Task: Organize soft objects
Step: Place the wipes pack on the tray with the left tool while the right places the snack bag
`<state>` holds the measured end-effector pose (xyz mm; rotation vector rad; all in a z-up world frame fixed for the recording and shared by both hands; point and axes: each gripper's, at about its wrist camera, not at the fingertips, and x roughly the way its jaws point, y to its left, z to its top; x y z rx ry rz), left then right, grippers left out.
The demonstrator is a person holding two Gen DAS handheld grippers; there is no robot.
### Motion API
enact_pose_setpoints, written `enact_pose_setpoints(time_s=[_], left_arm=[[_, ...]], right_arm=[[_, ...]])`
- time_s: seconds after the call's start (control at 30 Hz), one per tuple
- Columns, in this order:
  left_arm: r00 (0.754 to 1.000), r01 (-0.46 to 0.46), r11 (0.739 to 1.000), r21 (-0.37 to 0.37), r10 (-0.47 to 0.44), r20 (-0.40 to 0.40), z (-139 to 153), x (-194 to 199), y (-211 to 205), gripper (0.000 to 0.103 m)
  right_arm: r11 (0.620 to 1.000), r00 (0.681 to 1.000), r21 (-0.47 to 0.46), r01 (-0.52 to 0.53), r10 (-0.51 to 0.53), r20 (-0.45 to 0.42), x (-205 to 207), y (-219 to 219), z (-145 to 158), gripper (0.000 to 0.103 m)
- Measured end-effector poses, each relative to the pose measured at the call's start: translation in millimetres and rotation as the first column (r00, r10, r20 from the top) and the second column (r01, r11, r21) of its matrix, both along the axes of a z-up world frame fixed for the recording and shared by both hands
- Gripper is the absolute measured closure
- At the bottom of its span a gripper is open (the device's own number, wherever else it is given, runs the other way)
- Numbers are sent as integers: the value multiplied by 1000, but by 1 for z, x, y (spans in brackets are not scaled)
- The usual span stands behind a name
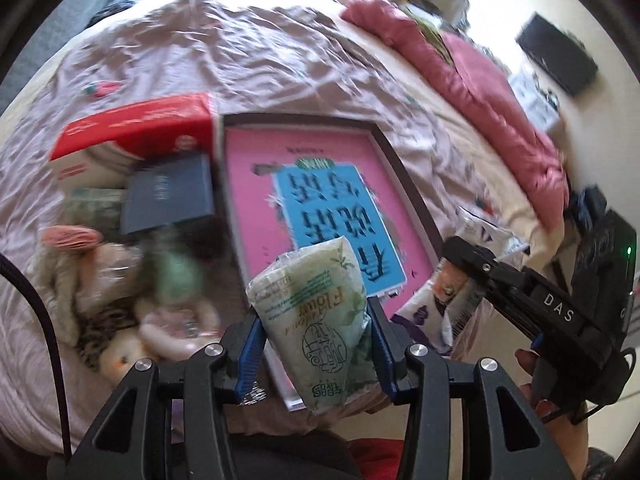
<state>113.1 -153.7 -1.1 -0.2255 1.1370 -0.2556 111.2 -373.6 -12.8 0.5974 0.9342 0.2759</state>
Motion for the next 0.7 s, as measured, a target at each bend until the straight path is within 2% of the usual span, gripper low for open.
enact_pose_setpoints(time_s=[0.3, 0.43, 0.6, 0.7], left_arm=[[995, 86, 993, 83, -82, -53, -29, 10, -31, 55], [993, 98, 991, 92, -91, -72, -37, 13, -38, 54], [991, 108, 988, 106, -98, -93, -44, 15, -41, 53], [990, 111, 988, 107, -100, -102, -47, 15, -42, 52]], right_arm=[[1000, 999, -24, -4, 3, -42, 7, -5, -29, 78], [998, 999, -64, -1, -2, -48, 11, -6, -35, 76], [993, 998, -117, 17, -23, -56, 13, -10, -38, 65], [992, 998, -126, 21, -29, -56, 13, -12, -37, 65]])
